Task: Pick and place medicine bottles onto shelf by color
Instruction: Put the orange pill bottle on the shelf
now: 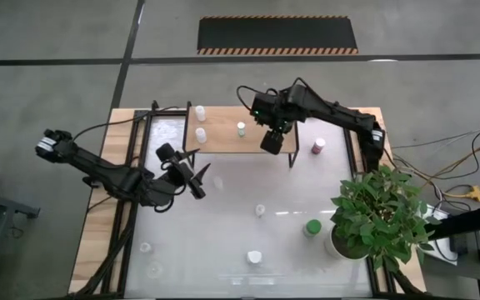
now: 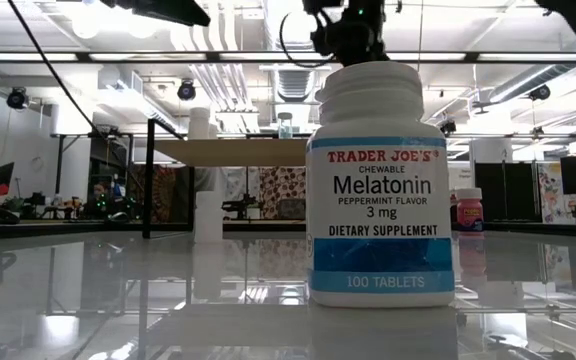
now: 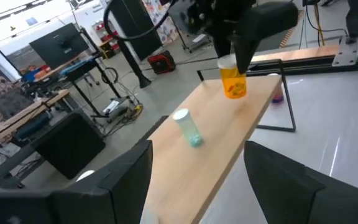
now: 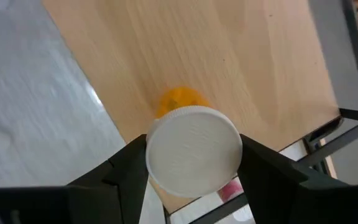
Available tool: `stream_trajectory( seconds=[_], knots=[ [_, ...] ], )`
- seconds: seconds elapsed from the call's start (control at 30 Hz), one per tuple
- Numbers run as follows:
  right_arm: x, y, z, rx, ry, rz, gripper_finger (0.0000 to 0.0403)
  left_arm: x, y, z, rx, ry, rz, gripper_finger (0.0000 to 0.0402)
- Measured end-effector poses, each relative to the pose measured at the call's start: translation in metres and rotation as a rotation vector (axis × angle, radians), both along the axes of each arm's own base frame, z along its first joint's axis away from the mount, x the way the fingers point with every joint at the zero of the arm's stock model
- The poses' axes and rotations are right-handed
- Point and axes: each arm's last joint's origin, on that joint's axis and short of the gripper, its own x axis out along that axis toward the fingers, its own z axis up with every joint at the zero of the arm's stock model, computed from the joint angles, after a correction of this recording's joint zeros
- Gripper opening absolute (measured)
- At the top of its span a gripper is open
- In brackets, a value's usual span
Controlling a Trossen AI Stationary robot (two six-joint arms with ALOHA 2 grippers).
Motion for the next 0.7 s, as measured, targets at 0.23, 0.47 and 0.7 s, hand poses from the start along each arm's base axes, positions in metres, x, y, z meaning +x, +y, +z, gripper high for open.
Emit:
stream_trajectory(
  seconds=[0.23, 0.47, 0.7],
  knots=[
    [0.003, -0.01, -0.009, 0.011, 0.036, -0.021, 0.0205, -0.003, 0.001, 0.0, 0.001, -0.002, -0.005, 0.0235],
    [0.004, -0.011, -0.009, 0.003, 0.021, -0.013, 0.0226, -0.003, 0.001, 0.0, 0.012, 0.009, -0.007, 0.0235],
    [0.005, -0.013, -0.008, -0.001, 0.005, -0.027, 0.0274, -0.003, 0.001, 0.0, 0.014, 0.009, -0.008, 0.0235]
  ],
)
